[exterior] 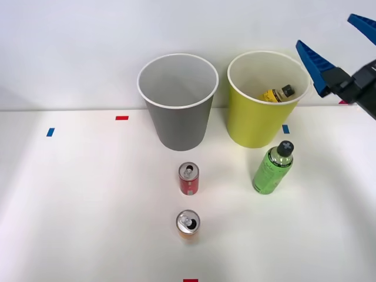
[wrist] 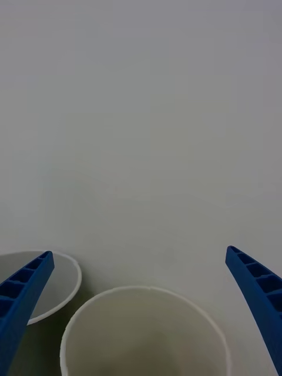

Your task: Put cans in the gray bin, plastic bottles in the light green bin

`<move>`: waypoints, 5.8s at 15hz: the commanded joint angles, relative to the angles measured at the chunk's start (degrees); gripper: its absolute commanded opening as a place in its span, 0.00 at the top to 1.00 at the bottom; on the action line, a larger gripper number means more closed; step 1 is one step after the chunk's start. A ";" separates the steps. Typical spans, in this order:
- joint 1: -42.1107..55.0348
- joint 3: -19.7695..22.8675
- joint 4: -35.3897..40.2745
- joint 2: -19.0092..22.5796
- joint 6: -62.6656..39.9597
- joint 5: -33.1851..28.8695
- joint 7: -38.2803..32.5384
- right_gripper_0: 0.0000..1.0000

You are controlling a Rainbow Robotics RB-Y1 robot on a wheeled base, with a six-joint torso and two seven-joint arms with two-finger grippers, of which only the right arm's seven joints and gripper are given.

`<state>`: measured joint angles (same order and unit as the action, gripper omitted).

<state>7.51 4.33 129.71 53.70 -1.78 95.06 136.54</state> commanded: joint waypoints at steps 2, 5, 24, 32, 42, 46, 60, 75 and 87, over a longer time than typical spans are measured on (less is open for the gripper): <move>13.23 0.42 7.39 -0.09 8.72 -0.05 0.21 0.00; 20.17 0.42 10.03 -1.67 10.48 -1.19 0.30 0.00; 38.45 -6.79 5.81 -23.82 10.31 -35.03 -0.75 0.00; 40.04 -3.36 5.81 -24.35 6.09 -41.62 -5.68 0.00; 43.64 -6.88 -0.25 -27.95 17.34 -81.52 -47.34 0.00; 47.51 -8.99 -5.70 -27.95 28.24 -90.58 -59.99 0.00; 49.09 -23.58 -24.51 -22.24 53.29 -86.36 -41.01 0.00; 49.97 -28.06 -33.30 -29.36 61.11 -82.23 -30.81 0.00; 49.97 -28.06 -33.30 -29.36 61.11 -82.23 -30.81 0.00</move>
<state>57.48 -23.74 96.41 24.35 59.33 12.84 105.73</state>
